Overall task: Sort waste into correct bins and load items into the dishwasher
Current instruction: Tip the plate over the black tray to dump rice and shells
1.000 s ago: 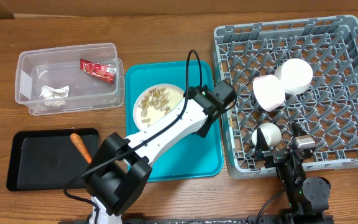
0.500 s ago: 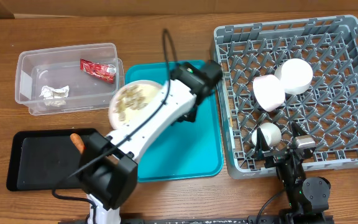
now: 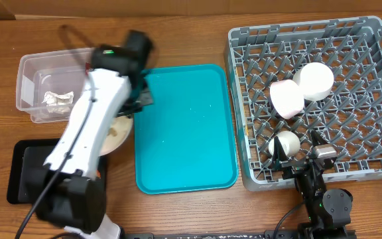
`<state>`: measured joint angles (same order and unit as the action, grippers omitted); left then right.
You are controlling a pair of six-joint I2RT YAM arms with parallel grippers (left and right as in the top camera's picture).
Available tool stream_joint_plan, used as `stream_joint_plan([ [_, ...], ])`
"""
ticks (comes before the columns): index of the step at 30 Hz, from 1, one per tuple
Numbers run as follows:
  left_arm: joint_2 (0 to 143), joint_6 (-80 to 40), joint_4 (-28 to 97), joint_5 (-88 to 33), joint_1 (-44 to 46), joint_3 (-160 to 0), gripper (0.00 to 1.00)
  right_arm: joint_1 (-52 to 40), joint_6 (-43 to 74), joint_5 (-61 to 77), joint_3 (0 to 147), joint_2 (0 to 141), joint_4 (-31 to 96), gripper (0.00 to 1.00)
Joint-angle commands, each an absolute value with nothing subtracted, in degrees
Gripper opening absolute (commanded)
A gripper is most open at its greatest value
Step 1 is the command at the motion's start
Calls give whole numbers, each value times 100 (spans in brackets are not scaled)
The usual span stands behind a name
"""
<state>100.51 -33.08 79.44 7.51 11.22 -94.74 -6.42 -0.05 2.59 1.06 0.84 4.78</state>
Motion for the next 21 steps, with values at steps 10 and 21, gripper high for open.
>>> stream_joint_plan([
  [10,8112,-2825,6794,-1216,-1096,-7279,4,-624,-25,268,47,32,460,100],
  [21,7220,-1750,5575,-3385,-3177,-5682,4,-624,-25,268,47,32,460,100],
])
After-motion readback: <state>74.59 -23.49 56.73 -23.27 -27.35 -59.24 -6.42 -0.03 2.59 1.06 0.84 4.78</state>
